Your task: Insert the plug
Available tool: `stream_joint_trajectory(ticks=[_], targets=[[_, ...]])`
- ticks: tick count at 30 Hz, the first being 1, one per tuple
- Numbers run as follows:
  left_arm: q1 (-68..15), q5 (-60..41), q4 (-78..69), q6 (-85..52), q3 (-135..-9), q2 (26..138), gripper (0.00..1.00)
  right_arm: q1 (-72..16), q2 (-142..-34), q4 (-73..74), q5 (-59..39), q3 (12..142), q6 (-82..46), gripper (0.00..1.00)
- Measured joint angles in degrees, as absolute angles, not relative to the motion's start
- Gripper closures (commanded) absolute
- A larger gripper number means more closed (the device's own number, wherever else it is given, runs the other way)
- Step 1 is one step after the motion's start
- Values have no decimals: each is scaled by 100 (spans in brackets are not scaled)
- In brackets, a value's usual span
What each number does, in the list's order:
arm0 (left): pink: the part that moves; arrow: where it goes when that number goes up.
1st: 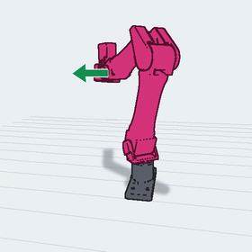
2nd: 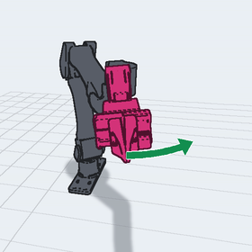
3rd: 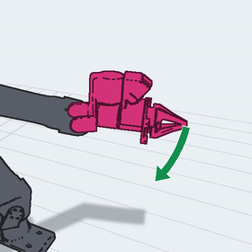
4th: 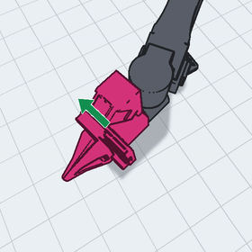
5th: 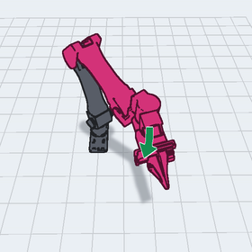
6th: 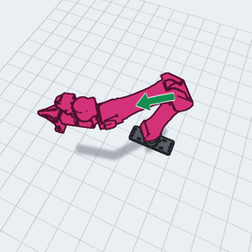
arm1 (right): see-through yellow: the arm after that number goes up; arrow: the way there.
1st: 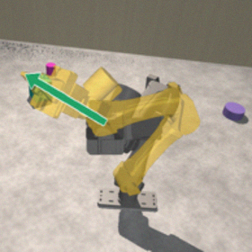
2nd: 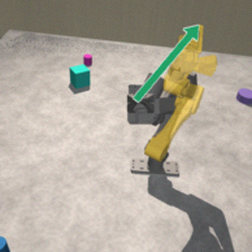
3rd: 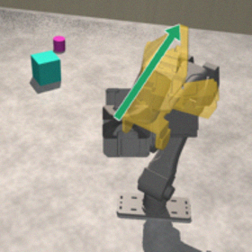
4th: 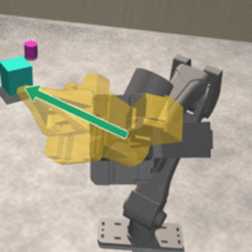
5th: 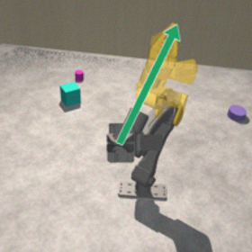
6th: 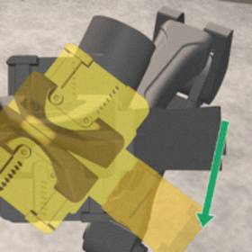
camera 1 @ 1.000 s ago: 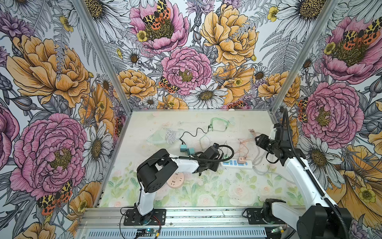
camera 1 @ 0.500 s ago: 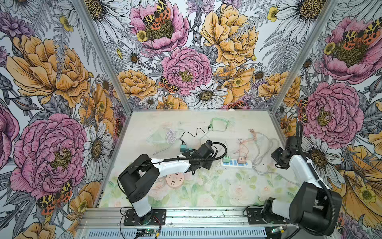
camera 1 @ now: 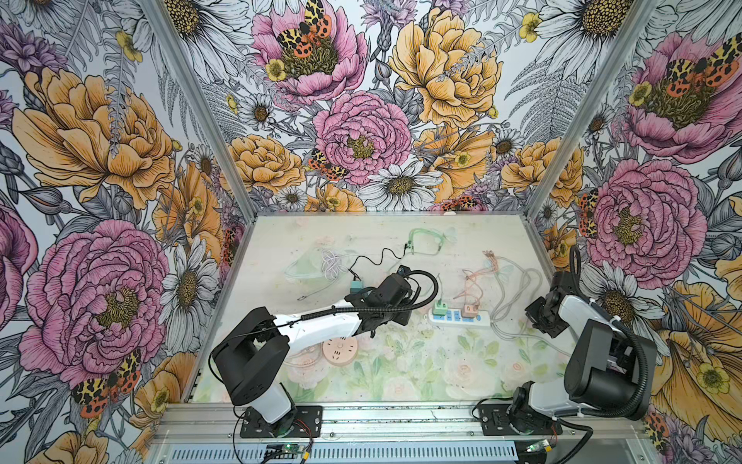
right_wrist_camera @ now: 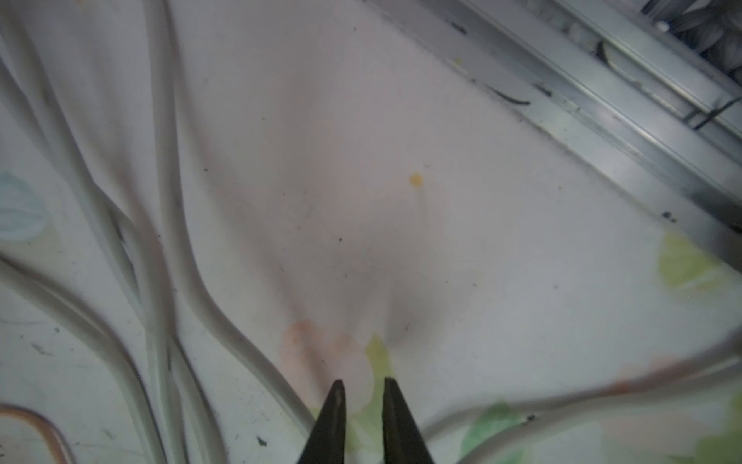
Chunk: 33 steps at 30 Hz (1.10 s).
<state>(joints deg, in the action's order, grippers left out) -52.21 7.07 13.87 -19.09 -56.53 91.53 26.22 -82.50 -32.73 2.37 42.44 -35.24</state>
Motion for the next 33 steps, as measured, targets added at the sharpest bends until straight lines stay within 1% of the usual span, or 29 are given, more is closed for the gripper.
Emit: stream_joint_trajectory(ticks=[4, 12, 17, 27, 33], targets=[[-5221, 705, 1402, -1909, -5616, 9150, 80, 2624, -8340, -3205, 373, 4198, -3514, 75], [-5221, 705, 1400, -1907, -5546, 9148, 80, 2512, -8436, -3087, 340, 4115, -3507, 76], [-5221, 707, 1411, -1907, -5404, 8980, 80, 2174, -8429, -3063, 222, 4112, -3511, 78], [-5221, 711, 1393, -1907, -5059, 8468, 80, 1575, -8569, -2978, -152, 4224, -3553, 86], [-5153, 711, 1358, -1909, -4873, 8265, 80, 1284, -8713, -2923, -270, 4355, -3693, 87]])
